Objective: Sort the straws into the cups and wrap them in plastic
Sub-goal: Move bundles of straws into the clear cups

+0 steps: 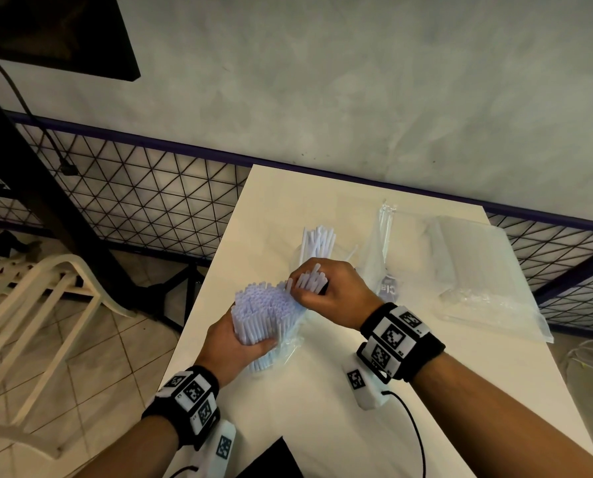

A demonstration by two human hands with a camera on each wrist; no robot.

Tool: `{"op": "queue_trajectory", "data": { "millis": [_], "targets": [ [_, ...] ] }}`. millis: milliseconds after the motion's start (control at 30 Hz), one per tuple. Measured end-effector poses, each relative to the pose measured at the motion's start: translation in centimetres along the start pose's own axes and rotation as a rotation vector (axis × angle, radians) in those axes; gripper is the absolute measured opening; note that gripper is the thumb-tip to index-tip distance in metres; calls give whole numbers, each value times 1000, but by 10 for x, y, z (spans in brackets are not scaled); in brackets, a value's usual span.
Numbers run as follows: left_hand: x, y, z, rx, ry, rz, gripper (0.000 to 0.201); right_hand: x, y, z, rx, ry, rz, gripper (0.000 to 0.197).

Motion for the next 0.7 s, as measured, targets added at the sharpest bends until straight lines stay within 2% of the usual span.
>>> {"op": "queue_trajectory", "data": {
  "millis": [100,267,400,500,700],
  "targets": [
    [-2,0,-1,-8,0,-9,65,-4,3,0,-24,24,30,12],
    [-1,0,-1,-11,-4,-3,61,-8,-1,-2,-189,21,35,29],
    [-3,0,-1,-6,1,8,61,-11,-4,-3,-269,37,102,20],
    [-1,0,0,-10,-7,7,61,-14,0,-4,-245,49,103,12],
    [5,1,2,-8,-7,-18,64,-25,23,-4,-92,42,104,11]
  ]
}}
Point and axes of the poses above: each hand's wrist, its own z-axis away from the middle knuckle, its own y-axis out of the back of the hand, x = y × z, the point moved 7 cm from there along -z, towards the middle knuckle, and after that the axes turned 14 degrees about -x, right-handed, at the moved point
